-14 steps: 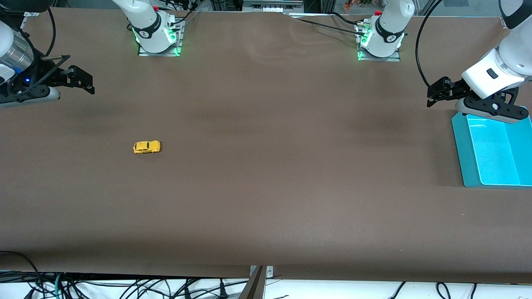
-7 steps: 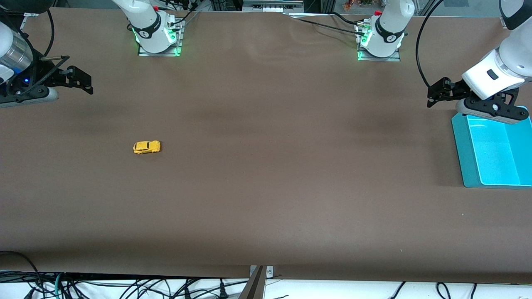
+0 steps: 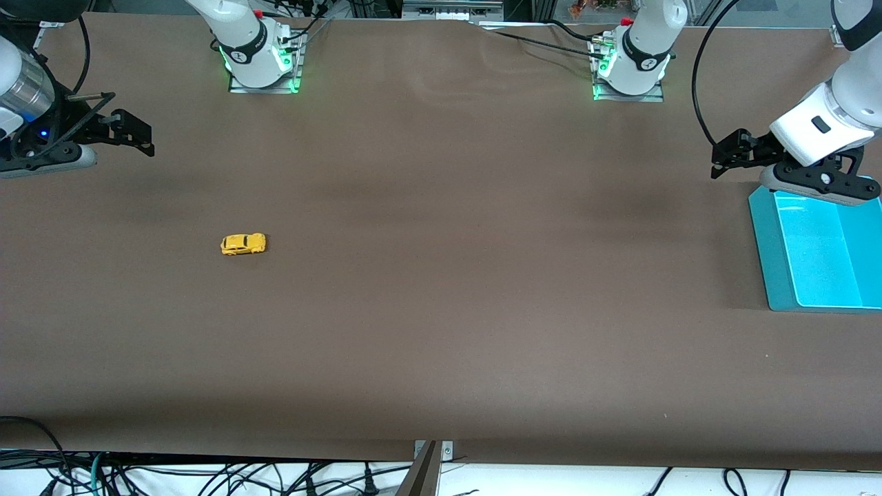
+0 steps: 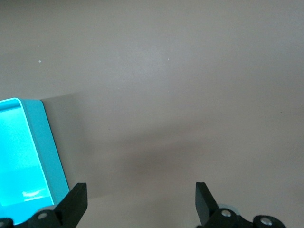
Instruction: Wind and store yellow beetle car
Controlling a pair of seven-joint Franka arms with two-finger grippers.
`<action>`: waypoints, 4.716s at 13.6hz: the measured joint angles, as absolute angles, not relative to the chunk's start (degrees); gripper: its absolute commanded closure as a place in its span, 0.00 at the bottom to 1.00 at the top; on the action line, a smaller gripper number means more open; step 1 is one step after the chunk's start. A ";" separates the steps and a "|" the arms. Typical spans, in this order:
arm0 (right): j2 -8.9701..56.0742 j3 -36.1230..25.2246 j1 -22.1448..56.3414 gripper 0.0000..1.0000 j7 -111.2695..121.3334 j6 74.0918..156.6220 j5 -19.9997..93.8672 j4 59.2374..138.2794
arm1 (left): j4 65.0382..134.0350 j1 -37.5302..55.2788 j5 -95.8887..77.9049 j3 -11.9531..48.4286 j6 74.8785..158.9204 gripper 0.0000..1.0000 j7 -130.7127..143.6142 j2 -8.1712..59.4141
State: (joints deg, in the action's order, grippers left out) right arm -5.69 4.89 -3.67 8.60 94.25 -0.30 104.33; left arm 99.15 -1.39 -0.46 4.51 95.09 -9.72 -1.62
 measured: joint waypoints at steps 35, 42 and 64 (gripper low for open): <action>-1.46 5.29 -3.63 0.00 18.46 114.40 -0.43 119.59 | 99.15 -1.34 -0.46 4.72 94.96 0.00 -9.72 -1.62; 5.88 9.39 -3.55 0.00 53.92 125.03 -0.56 125.20 | 99.15 -1.33 -0.46 4.73 94.96 0.00 -9.72 -1.62; 20.63 9.46 -6.75 0.95 93.99 147.96 -0.56 128.86 | 99.15 -1.33 -0.46 4.73 94.96 0.00 -9.72 -1.62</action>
State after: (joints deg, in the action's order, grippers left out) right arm 20.63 9.46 -6.75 93.99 147.96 -0.56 128.86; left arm 99.15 -1.33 -0.46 4.73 94.96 -9.72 -1.62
